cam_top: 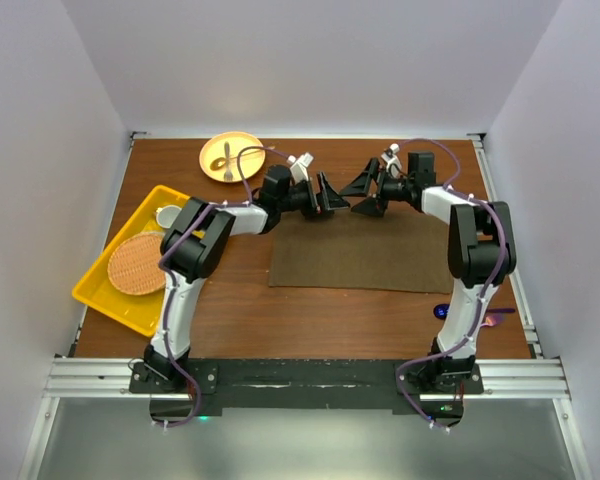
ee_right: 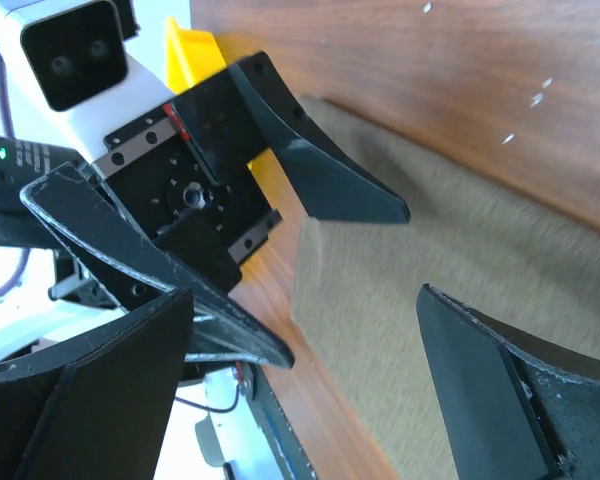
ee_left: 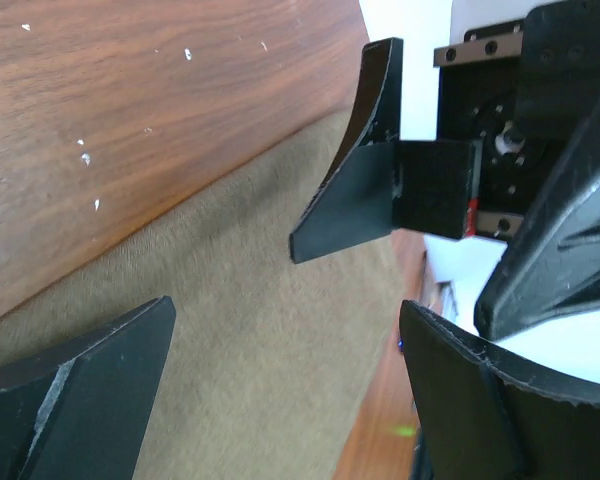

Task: Fold the napkin into a case and place the utensils inside
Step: Smooth out the rectangle-folded napkin at the center of the board.

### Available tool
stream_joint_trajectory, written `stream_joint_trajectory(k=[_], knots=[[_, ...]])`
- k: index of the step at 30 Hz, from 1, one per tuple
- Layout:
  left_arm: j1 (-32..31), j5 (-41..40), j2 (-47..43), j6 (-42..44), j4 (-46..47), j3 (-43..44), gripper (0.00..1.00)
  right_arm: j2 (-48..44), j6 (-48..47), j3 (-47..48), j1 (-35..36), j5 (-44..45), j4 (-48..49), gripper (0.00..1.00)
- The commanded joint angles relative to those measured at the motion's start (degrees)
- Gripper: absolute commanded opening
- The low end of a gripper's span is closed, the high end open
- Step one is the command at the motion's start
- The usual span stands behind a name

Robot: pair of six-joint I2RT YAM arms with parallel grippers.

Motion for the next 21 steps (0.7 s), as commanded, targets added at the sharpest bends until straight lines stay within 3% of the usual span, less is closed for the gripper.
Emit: stream_joint_trajectory(k=[1, 7, 12, 21], knots=[[-0.32, -0.98, 3.13, -7.91, 7.14, 6.11, 1.0, 4.14, 3.38, 1.63, -0.56, -2.84, 6.33, 0.98], [1.52, -2.47, 7.18, -12.66, 7.49, 4.8, 1.0, 11.87, 1.98, 3.91, -2.48, -3.81, 5.9, 0.98], [5.3, -2.04, 7.89, -11.35, 4.34, 3.13, 1.0, 16.18, -7.76, 6.81, -4.25, -5.22, -4.9, 0.98], [8.82, -0.63, 6.92, -7.56, 0.11, 0.58, 1.0, 20.49, -19.81, 13.13, -15.58, -5.75, -20.02, 0.98]])
